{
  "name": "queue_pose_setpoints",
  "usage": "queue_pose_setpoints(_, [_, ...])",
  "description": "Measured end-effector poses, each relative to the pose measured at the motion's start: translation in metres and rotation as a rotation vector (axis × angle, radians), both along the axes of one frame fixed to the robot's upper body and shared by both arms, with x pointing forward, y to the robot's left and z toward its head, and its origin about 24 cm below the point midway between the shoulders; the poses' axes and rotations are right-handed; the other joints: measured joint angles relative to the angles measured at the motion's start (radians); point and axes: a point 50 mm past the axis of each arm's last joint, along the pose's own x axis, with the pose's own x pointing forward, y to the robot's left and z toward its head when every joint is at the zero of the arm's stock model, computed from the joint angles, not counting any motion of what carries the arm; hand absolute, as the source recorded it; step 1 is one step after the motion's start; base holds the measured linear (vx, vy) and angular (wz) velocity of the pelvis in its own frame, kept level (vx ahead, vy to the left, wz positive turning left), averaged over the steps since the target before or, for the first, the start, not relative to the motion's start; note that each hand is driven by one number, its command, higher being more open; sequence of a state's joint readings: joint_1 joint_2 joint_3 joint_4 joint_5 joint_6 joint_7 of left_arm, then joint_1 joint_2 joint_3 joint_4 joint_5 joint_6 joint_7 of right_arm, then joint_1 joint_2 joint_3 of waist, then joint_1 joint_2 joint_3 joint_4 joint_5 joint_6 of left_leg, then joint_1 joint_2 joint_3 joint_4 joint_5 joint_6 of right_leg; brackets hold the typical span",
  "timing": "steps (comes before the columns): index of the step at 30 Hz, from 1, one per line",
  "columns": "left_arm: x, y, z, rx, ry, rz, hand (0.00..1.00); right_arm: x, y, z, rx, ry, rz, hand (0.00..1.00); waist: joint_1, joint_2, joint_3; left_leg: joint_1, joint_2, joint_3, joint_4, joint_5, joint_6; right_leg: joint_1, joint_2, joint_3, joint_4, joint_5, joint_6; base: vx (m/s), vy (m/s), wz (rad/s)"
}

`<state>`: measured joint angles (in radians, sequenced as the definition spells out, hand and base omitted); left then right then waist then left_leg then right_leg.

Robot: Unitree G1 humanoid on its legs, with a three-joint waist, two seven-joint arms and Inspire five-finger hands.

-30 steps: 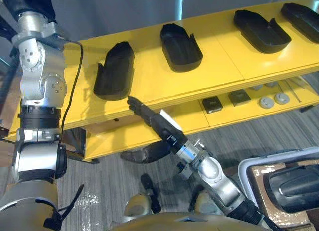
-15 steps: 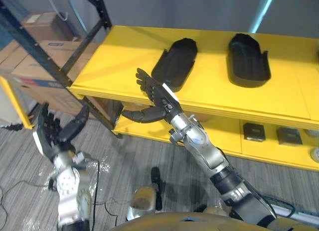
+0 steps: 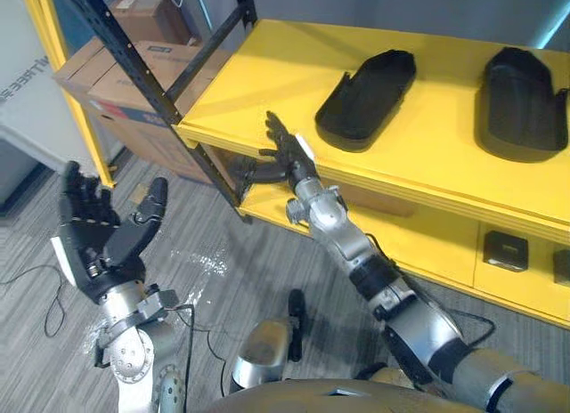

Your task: Walk over and take three plastic housings, then place them on the shelf

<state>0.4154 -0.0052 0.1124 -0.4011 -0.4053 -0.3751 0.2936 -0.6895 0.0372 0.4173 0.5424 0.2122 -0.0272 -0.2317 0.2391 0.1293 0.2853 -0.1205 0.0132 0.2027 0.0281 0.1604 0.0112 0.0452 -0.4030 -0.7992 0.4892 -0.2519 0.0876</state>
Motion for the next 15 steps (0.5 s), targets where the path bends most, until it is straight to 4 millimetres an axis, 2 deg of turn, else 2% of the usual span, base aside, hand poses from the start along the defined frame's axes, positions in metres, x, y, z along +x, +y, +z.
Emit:
queue_pose_setpoints(4, [-0.002, -0.006, -0.005, -0.045, 0.02, -0.029, 1.0, 0.003, 0.007, 0.017, 0.034, -0.046, 0.002, 1.0, 0.004, 0.004, 0.002, 0.018, -0.006, 0.0, -0.016, 0.005, 0.0, 0.009, -0.006, 0.001, 0.006, -0.007, 0.005, 0.03, -0.033, -0.01])
queue_pose_setpoints(9, [0.001, -0.013, -0.007, -0.058, 0.021, -0.069, 1.0, 0.003, 0.009, 0.022, 0.038, -0.061, 0.028, 1.0, -0.001, 0.013, 0.007, 0.026, -0.005, 0.002, -0.017, 0.008, -0.004, 0.008, -0.013, 0.005, 0.027, -0.024, 0.003, 0.02, -0.041, -0.02])
queue_pose_setpoints(15, [0.005, -0.023, -0.018, -0.114, 0.054, -0.117, 1.0, 0.011, 0.004, 0.032, 0.008, -0.067, -0.077, 1.0, 0.0, 0.037, 0.021, 0.022, -0.002, 0.003, -0.024, 0.023, -0.005, -0.009, -0.015, 0.011, 0.044, -0.036, -0.001, 0.0, -0.008, -0.01])
